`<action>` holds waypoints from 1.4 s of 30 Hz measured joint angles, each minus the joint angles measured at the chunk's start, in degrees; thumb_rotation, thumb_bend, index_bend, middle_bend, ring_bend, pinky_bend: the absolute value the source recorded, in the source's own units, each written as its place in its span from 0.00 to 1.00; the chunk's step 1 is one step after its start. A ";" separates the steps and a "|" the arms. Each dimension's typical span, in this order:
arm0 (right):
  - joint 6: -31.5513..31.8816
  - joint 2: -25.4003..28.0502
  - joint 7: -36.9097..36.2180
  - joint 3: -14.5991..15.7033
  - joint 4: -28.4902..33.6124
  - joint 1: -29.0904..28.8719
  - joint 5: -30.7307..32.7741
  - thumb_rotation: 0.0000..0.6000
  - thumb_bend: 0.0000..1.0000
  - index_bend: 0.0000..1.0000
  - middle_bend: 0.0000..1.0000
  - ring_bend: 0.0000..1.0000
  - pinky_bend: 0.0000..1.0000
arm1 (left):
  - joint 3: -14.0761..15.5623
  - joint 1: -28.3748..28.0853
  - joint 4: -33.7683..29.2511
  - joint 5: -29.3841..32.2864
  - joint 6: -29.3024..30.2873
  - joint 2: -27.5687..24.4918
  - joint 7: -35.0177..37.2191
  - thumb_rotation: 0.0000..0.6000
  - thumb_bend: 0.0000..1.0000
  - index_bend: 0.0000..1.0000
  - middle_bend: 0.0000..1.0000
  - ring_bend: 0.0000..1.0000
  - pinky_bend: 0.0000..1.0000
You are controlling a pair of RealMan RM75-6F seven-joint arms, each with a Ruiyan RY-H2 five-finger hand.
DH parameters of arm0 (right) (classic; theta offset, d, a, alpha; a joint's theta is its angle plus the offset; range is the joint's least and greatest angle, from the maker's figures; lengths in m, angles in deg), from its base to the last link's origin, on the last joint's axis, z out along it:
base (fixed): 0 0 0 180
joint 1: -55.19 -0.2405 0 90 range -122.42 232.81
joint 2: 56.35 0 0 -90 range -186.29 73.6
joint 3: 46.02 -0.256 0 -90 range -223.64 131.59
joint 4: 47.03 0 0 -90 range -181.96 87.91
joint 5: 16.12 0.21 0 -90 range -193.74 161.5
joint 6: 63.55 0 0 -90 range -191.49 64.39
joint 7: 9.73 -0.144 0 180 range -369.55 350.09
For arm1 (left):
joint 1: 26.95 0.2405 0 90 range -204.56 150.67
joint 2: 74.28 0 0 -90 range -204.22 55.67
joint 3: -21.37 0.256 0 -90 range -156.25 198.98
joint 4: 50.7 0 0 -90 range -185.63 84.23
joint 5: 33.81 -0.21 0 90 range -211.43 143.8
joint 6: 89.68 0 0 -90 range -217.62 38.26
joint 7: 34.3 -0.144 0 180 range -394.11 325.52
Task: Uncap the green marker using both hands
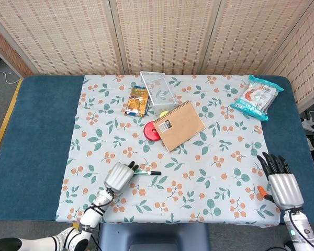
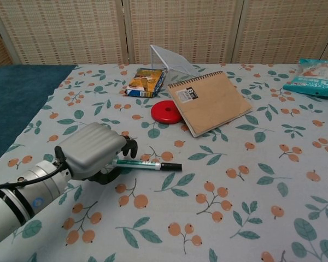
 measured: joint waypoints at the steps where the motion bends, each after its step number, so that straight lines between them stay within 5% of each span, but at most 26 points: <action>1: 0.00 0.06 -0.03 0.01 0.07 0.01 0.02 1.00 0.16 0.00 0.00 0.00 0.00 | 0.00 -0.04 0.35 0.21 0.05 0.37 -0.41 1.00 0.43 0.38 0.37 0.77 0.96; 17: -0.27 0.42 0.14 0.09 0.55 0.04 0.47 1.00 0.16 0.00 0.00 0.00 0.00 | 1.19 -0.77 4.72 -0.55 2.57 3.62 -0.32 1.00 0.43 0.43 0.46 0.78 0.97; 32: 0.01 -2.16 -0.58 0.43 -0.52 -0.45 -1.77 1.00 0.16 0.00 0.00 0.00 0.00 | 1.61 -0.13 7.95 -3.13 8.37 6.17 4.30 1.00 0.50 0.80 0.91 0.84 1.00; 42: -2.12 -14.33 0.21 -1.85 -3.93 -6.97 -7.64 1.00 0.16 0.28 0.00 0.00 0.00 | 1.07 0.05 -2.24 -3.13 9.06 4.57 -0.53 1.00 0.57 0.85 0.97 0.85 1.00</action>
